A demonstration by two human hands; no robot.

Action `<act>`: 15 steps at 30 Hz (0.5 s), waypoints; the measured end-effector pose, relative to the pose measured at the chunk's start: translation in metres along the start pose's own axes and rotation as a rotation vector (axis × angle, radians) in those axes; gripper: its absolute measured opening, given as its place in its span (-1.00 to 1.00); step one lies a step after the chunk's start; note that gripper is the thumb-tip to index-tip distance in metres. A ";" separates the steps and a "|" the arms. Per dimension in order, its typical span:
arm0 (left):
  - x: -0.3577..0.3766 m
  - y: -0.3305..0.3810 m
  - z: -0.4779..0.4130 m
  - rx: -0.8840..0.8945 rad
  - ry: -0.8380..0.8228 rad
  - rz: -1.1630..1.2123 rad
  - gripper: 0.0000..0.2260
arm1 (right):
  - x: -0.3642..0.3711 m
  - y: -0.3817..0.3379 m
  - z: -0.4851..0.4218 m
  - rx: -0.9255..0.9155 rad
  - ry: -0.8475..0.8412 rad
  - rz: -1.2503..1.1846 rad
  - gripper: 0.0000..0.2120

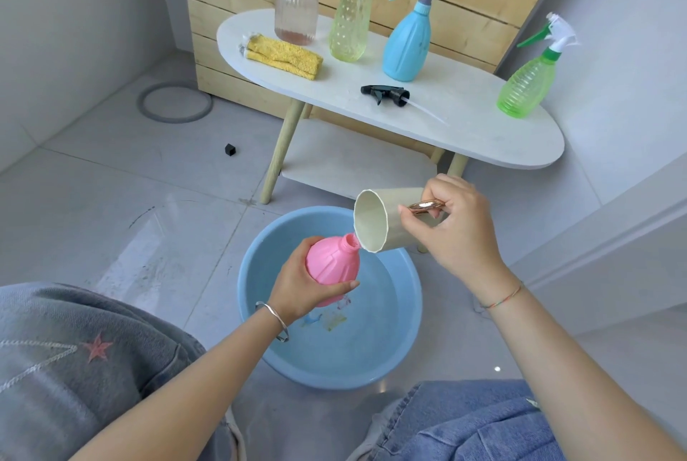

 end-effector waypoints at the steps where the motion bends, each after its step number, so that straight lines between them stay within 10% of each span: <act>1: 0.000 0.000 0.000 0.000 -0.001 0.001 -0.32 | 0.000 -0.001 -0.001 -0.010 0.000 0.012 -0.62; 15: 0.001 -0.005 -0.001 -0.011 -0.007 -0.018 -0.29 | 0.004 -0.018 -0.003 -0.205 0.006 0.153 -0.69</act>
Point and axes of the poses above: each hand's wrist, its own z-axis away from the middle knuckle, its own x-axis out of the palm, y = z × x, the point moved 5 cm from there along -z, towards the middle knuckle, and after that the axes turned 8 degrees about z, right-handed, at the moved point
